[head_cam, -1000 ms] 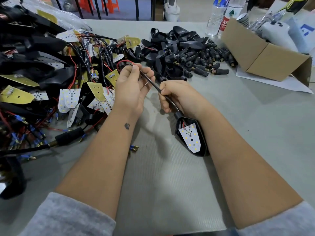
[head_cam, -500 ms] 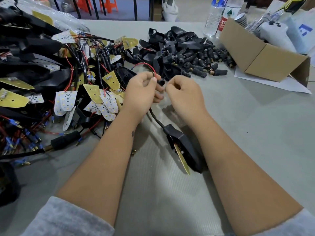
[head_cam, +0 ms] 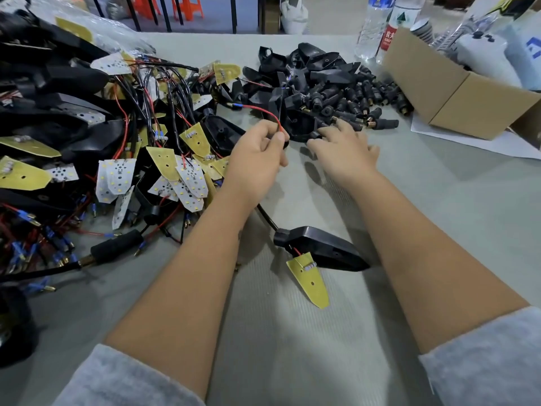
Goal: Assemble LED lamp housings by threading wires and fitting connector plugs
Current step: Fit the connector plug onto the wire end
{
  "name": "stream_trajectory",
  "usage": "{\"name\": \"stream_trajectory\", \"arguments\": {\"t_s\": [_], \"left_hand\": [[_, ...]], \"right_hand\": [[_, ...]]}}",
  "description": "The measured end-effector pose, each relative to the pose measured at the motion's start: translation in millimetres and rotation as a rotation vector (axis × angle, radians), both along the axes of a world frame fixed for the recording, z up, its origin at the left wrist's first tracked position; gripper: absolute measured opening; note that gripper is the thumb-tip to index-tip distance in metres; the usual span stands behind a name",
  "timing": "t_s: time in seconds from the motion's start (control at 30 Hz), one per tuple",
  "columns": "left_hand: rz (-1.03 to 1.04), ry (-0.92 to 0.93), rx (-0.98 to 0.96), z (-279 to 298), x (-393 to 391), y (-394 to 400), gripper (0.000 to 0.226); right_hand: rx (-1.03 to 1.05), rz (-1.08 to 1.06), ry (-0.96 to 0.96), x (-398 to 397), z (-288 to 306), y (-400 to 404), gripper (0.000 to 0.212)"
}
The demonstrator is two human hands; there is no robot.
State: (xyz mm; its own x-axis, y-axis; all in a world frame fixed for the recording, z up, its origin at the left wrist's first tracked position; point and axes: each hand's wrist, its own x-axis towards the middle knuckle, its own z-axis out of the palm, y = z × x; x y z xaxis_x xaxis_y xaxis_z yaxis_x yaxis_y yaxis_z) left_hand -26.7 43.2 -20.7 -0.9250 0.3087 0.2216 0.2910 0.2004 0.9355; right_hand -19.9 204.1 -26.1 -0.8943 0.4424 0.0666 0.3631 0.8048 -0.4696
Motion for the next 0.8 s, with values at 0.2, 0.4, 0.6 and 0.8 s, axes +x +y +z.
{"name": "stream_trajectory", "arguments": {"t_s": [0.2,0.4,0.6,0.8], "left_hand": [[0.027,0.009,-0.056,-3.6,-1.5,-0.4,0.022],[0.011,-0.029,0.073,-2.4,-0.5,0.2,0.021],[-0.033,-0.005,0.074,-3.3,0.7,-0.7,0.018],[-0.009,-0.011,0.083,-1.8,3.4,-0.7,0.041]], "right_hand": [[0.053,0.025,0.077,3.2,-3.8,-0.3,0.025],[-0.158,-0.163,0.249,18.1,-3.2,-2.6,0.022],[-0.060,-0.138,0.324,26.2,-6.2,-6.7,0.017],[-0.068,-0.103,0.240,28.4,-8.5,-9.5,0.021]]}}
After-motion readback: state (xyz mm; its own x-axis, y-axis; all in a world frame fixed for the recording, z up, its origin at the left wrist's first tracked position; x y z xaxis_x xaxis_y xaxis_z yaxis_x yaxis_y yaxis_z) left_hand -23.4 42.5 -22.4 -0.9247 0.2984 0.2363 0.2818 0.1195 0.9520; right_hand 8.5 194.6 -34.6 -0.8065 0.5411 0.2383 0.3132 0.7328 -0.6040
